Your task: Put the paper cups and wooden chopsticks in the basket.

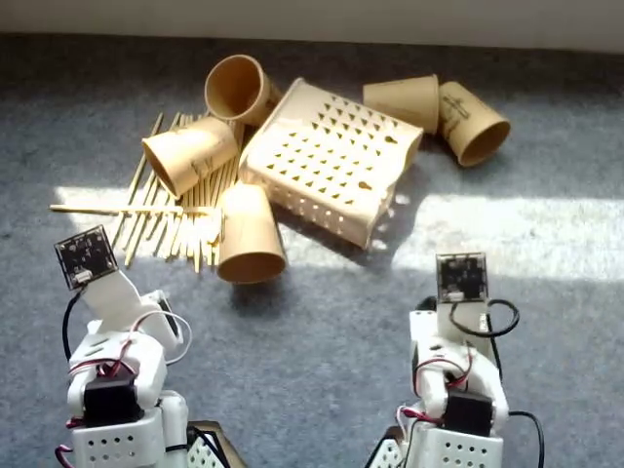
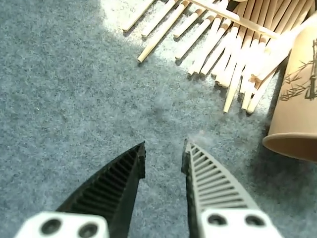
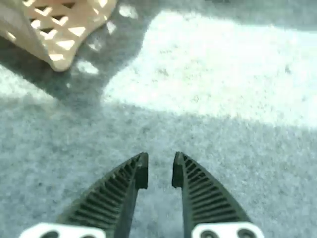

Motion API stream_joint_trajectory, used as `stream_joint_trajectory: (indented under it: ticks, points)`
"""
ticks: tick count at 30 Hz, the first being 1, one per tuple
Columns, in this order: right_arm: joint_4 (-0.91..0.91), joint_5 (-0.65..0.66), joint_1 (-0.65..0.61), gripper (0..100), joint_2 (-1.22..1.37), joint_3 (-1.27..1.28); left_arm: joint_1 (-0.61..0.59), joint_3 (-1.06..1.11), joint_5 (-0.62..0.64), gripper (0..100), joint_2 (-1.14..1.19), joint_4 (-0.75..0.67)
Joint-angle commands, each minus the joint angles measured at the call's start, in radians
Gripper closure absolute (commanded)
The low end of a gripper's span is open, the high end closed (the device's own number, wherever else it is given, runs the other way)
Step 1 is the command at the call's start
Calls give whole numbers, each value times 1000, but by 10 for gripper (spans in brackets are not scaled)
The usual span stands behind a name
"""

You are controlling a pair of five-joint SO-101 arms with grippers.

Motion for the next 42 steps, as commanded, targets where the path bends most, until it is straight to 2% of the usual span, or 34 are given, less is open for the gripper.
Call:
stream_joint_trajectory:
  ticks: [1,6,8,12,15,18,23,28,31,34,39,42]
  points:
    - [-143,-12,-76,900,8,120,15,41,72,853,-4,-75]
    - [-90,-9,-96,900,19,51,7,94,138,854,-5,-153]
    - [1,-5,-96,900,19,-31,-5,93,126,855,-5,-157]
    - [148,98,-93,900,19,-213,-99,68,84,856,-7,-184]
    - [222,101,-73,900,21,-326,-142,28,84,856,-4,-184]
    - [254,103,-67,900,21,-412,-143,-65,23,856,5,-178]
    - [257,104,-68,900,65,-484,-142,-291,-52,854,7,-41]
    - [257,98,-73,900,374,-648,-143,-527,-95,853,21,107]
    - [248,38,-74,900,630,-765,-140,-644,-109,852,128,166]
    - [216,-9,-74,900,854,-837,-139,-745,-109,851,334,190]
    - [7,-26,-74,900,1084,-854,-133,-881,-107,790,705,227]
    - [-77,-21,-94,899,1202,-869,-77,-929,-107,768,872,227]
